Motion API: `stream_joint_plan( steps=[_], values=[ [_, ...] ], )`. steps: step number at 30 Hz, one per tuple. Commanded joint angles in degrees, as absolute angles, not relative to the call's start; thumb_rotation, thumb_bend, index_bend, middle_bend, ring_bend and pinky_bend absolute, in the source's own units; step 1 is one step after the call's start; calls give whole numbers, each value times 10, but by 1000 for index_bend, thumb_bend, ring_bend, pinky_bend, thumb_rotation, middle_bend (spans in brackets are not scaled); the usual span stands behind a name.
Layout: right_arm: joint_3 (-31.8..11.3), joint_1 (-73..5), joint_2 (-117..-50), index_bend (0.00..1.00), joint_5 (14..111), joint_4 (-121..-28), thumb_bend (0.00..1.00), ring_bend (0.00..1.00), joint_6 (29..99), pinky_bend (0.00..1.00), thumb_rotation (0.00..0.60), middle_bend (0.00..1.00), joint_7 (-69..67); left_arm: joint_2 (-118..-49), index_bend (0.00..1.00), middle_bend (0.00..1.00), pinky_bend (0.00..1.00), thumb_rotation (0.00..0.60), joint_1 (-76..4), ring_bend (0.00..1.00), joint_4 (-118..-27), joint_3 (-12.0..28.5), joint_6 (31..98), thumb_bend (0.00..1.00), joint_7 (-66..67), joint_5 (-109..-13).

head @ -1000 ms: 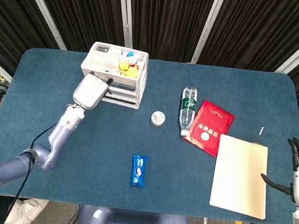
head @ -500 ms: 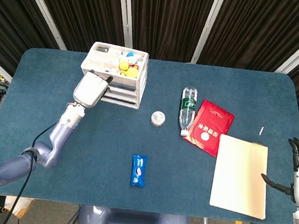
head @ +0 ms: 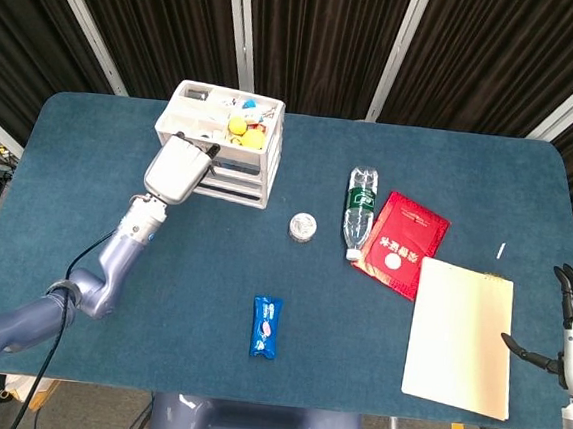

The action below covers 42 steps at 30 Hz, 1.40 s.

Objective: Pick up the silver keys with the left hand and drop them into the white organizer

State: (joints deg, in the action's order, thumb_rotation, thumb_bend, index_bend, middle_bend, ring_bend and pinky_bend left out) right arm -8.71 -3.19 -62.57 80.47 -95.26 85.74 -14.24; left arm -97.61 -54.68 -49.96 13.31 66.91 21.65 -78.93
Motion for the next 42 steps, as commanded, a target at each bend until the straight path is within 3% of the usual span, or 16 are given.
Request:
stream_joint_plan(
  steps=[1, 30, 42],
  values=[
    [-87, -32, -626, 0, 805, -952, 65, 0, 858, 0, 600, 0, -142, -977, 512, 954, 723, 600, -548, 842, -497, 133, 670, 384, 217, -791],
    [-86, -30, -626, 0, 808, -952, 65, 0, 861, 0, 600, 0, -144, -986, 512, 953, 723, 600, -538, 842, -471, 134, 679, 378, 214, -792],
    [-86, -29, -626, 0, 810, -952, 65, 0, 862, 0, 600, 0, -144, -988, 475, 949, 724, 600, -530, 839, -458, 133, 680, 241, 214, -788]
  ],
)
